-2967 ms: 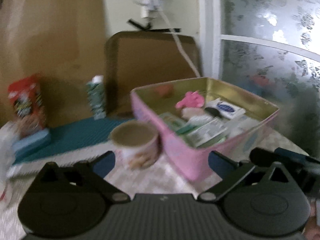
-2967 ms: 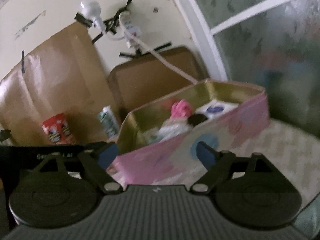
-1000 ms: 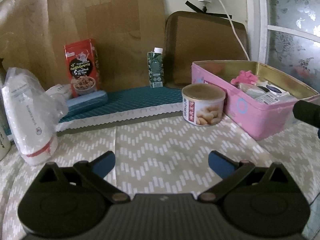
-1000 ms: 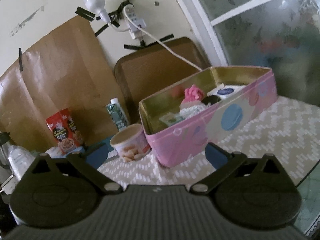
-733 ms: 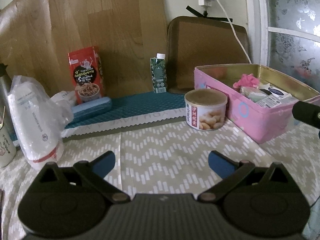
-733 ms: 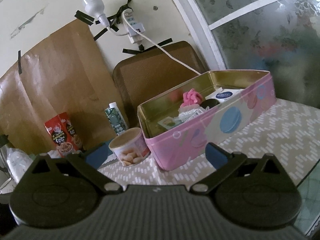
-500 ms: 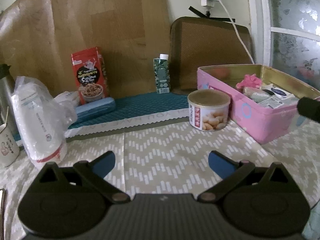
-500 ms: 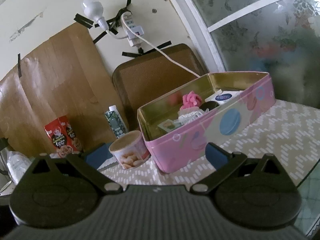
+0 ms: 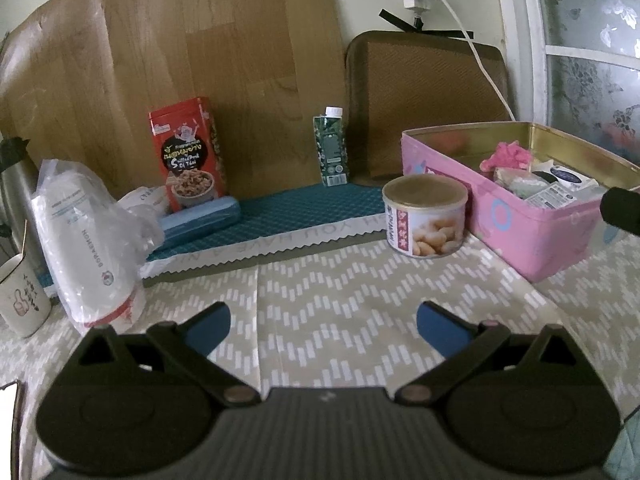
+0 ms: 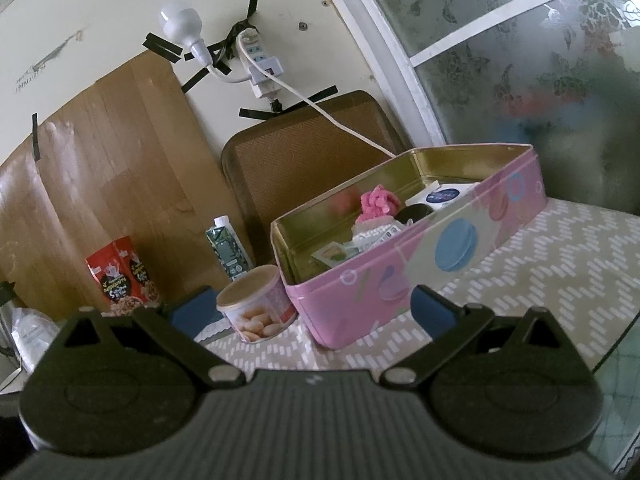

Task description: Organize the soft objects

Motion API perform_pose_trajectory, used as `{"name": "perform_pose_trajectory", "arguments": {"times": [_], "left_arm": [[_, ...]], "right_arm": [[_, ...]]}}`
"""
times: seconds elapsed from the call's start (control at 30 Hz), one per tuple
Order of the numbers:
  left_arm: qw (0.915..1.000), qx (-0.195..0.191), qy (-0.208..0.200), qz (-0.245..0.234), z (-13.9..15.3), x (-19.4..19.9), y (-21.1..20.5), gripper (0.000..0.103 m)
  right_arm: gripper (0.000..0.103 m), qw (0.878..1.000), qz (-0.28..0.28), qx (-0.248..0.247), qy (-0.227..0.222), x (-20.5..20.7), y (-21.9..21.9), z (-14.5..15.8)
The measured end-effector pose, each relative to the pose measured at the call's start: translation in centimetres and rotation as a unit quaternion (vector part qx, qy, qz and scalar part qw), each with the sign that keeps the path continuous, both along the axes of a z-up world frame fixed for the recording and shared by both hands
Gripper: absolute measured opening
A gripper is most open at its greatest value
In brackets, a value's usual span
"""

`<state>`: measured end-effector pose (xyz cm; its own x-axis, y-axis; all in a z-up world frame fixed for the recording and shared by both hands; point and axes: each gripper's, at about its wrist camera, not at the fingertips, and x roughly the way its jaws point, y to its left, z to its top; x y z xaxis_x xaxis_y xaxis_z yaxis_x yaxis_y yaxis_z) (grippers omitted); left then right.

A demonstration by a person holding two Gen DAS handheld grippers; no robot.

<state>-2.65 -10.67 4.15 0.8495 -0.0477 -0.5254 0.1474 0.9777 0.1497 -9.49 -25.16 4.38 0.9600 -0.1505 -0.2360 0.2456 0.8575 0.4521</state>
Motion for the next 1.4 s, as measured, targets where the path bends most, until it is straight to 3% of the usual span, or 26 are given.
{"name": "perform_pose_trajectory", "arguments": {"times": [0.43, 0.83, 1.4], "left_arm": [[0.9989, 0.013, 0.034, -0.028, -0.4, -0.3, -0.5, 0.103], [0.9967, 0.024, 0.051, -0.059, -0.6, -1.0, -1.7, 0.103], [0.9896, 0.009, 0.095, -0.108, -0.8, -1.8, -3.0, 0.103]], "right_arm": [[0.103, 0.999, -0.029, 0.006, -0.035, -1.0, 0.1, -0.4], [0.103, 0.999, -0.037, 0.008, -0.028, -1.0, -0.1, -0.5], [0.103, 0.998, -0.049, 0.019, -0.02, -1.0, -0.6, -0.9]]}}
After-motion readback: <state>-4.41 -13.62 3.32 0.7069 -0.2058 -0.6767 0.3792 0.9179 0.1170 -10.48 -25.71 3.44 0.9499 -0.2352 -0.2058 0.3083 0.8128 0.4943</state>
